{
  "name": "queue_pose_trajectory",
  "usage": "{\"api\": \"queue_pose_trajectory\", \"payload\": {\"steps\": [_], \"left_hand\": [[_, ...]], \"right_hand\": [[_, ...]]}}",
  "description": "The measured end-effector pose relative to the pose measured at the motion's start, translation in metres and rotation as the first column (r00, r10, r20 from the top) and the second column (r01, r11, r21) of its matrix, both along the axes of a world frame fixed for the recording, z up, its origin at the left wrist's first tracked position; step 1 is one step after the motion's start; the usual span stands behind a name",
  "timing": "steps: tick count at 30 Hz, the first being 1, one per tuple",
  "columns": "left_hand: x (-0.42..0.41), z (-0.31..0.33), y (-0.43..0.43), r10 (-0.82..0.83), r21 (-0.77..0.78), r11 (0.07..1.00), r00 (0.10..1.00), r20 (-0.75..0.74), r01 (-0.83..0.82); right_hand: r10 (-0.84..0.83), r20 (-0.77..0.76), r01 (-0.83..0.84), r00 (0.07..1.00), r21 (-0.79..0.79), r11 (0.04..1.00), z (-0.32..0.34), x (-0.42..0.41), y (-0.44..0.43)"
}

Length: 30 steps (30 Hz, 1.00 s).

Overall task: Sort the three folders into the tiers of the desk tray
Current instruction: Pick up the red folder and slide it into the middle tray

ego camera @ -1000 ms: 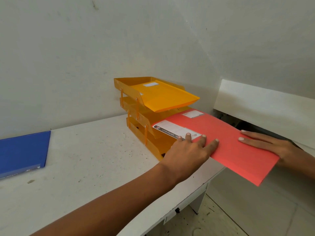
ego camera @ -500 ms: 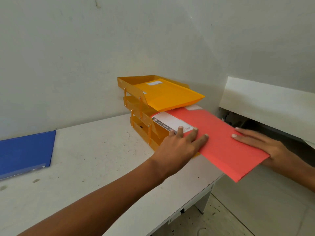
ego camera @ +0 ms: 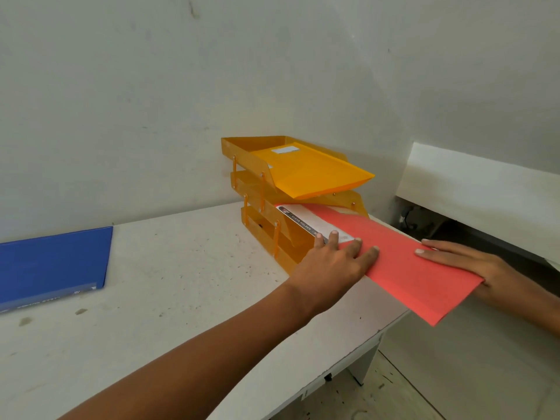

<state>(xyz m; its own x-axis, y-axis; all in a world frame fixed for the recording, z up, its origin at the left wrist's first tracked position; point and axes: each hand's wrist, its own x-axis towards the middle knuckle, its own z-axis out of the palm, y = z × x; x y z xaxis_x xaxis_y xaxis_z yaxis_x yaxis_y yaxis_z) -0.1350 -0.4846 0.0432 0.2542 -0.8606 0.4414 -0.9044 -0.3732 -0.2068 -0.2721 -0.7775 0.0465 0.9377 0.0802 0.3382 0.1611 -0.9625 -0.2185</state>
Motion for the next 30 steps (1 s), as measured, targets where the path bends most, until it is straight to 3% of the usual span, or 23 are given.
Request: {"api": "queue_pose_trajectory", "payload": {"steps": [9,15,20,25,30], "left_hand": [[0.030,-0.024,-0.005,0.034,-0.025,0.999,0.997,-0.076,-0.036],[0.052,-0.030,0.003,0.114,-0.004,0.993,0.965,-0.235,-0.118],[0.047,-0.032,0.006,-0.012,0.052,0.998,0.981,-0.194,0.023],[0.056,-0.037,0.007,0.062,0.114,0.993,0.984,-0.169,-0.043],[0.062,-0.031,0.007,0.198,0.161,0.974,0.942,-0.271,-0.159]], "right_hand": [[-0.034,-0.112,0.016,0.993,-0.153,0.988,0.010,0.033,-0.002],[-0.048,-0.127,0.016,0.991,-0.239,0.971,-0.004,0.076,0.004],[-0.037,-0.113,-0.001,0.993,-0.313,0.950,-0.014,0.108,0.010],[-0.085,-0.131,0.035,0.988,-0.344,0.938,-0.007,0.134,0.026],[-0.064,0.026,0.069,0.998,-0.377,0.924,-0.011,0.128,0.034]]}}
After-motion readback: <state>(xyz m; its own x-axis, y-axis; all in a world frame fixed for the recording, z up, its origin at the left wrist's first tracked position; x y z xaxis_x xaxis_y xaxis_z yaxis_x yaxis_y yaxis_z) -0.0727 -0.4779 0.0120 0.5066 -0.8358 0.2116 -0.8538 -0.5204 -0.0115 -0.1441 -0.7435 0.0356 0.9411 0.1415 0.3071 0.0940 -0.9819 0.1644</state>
